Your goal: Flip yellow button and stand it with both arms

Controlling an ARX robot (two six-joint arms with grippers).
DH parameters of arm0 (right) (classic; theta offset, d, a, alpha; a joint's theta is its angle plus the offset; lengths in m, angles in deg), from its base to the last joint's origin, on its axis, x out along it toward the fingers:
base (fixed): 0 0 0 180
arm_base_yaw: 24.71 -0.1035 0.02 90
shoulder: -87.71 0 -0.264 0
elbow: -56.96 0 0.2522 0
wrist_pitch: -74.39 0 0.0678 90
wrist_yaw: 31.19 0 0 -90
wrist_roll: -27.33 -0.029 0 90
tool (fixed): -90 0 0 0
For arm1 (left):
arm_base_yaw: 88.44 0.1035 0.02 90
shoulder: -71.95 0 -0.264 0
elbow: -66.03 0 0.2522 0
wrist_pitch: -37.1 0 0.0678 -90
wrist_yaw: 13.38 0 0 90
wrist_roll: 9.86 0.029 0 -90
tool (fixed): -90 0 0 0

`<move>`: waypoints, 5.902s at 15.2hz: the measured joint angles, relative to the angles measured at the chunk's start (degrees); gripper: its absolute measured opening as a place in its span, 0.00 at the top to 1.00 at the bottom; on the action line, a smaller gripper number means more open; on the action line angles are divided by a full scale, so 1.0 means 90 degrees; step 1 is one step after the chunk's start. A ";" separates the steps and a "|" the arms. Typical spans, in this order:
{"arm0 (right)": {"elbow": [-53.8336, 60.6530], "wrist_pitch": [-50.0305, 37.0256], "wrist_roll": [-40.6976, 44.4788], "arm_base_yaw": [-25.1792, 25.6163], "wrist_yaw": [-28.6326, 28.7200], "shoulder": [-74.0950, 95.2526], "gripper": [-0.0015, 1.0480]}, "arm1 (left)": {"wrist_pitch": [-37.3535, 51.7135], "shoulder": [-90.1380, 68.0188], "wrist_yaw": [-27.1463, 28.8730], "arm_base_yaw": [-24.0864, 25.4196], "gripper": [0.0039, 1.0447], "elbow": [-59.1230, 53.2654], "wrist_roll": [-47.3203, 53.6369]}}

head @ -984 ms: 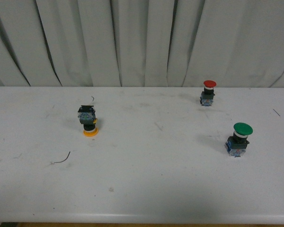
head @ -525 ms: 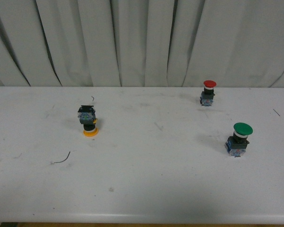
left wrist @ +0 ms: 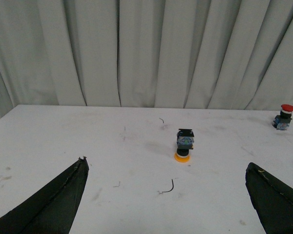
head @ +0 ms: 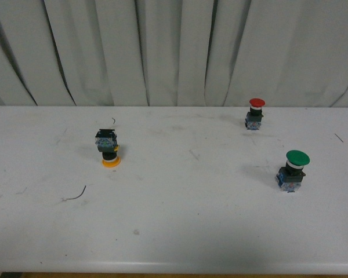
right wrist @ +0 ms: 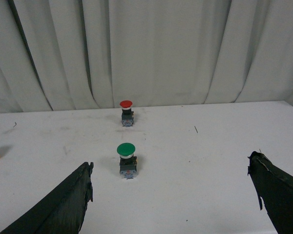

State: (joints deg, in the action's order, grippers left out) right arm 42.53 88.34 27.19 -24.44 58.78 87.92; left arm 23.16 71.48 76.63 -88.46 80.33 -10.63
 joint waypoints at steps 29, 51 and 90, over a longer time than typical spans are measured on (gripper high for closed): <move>0.0000 0.0000 0.0000 0.0000 0.0005 0.0000 0.06 | 0.1472 -1.2983 0.0471 -0.0886 0.06 0.7628 -0.0087; 0.0000 0.0000 0.0000 0.0000 0.0005 0.0000 0.06 | 0.1185 -1.3991 0.0083 -0.1003 0.06 0.8177 -0.0199; 0.0000 0.0000 0.0000 0.0000 0.0005 0.0000 0.06 | 0.8007 -0.9505 -0.3004 -0.1977 0.67 0.2358 -0.6404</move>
State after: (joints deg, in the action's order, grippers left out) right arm 42.53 88.34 27.19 -24.44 58.82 87.92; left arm 95.22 -14.07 49.60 -106.25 101.55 -68.27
